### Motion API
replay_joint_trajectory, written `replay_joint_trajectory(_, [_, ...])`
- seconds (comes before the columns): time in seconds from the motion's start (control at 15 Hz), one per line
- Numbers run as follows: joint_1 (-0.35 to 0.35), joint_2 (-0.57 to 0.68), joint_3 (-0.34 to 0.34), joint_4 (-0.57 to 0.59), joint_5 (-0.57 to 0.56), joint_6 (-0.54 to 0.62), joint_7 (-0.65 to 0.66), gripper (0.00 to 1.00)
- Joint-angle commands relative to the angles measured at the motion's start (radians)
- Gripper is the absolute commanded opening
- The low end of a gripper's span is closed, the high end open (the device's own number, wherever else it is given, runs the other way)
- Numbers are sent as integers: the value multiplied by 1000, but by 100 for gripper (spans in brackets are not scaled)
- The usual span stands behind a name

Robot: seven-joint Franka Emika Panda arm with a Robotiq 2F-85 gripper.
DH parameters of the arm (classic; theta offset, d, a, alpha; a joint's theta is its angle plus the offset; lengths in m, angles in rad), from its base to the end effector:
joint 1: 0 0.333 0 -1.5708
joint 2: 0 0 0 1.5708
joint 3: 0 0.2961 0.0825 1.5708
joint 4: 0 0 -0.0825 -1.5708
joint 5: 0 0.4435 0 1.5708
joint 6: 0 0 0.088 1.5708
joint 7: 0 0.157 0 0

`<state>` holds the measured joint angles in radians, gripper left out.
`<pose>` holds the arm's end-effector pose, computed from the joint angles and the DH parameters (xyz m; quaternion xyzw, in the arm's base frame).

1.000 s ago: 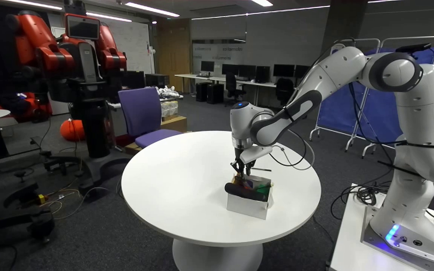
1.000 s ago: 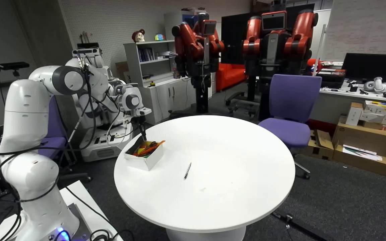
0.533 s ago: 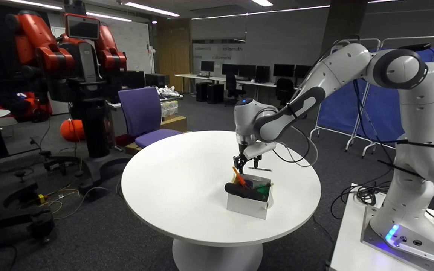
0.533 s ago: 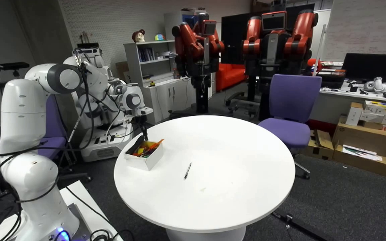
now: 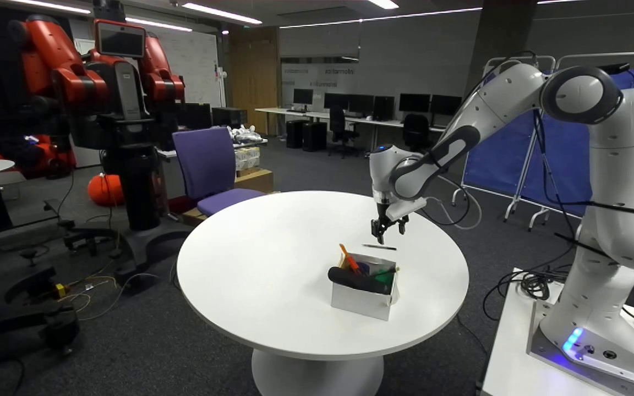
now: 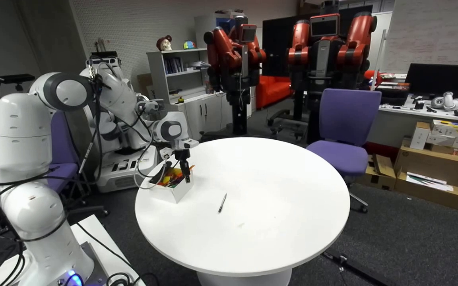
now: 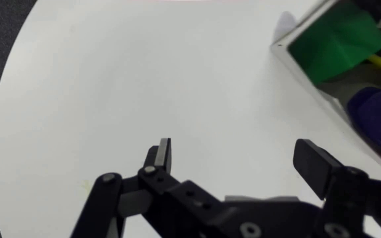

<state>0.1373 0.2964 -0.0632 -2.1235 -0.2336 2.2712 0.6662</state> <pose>0.5851 0.0269 0.1471 0.9705 -0.2101 -0.0356 0.1131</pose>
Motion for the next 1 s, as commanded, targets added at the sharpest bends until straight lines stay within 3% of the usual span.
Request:
replay_joint_trajectory(0.0, [-85, -65, -24, -87, -23, -11, -265, 100])
replay_joint_trajectory(0.27, [-143, -26, -69, -36, -104, -103, -502, 100])
replay_joint_trajectory(0.4, [-155, 6, -91, -17, -200, -83, -564, 100])
replay_joint_trajectory(0.67, [-162, 65, -115, -3, -397, 69, -594, 100])
replay_joint_trajectory(0.93, [-193, 133, -120, 13, -519, 311, -627, 100])
